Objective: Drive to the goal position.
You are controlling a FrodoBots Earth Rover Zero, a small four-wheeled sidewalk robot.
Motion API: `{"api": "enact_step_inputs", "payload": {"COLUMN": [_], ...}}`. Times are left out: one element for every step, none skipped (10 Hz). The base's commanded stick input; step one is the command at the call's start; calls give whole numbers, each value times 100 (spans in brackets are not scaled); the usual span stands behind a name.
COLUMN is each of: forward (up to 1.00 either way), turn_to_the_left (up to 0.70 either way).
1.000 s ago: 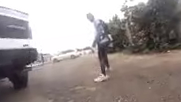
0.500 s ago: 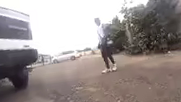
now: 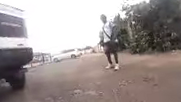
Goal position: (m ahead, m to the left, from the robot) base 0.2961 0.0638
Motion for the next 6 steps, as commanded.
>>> {"api": "enact_step_inputs", "payload": {"forward": [100,100,100,100,100,100], "turn_to_the_left": [0,0,0,0,0,12]}}
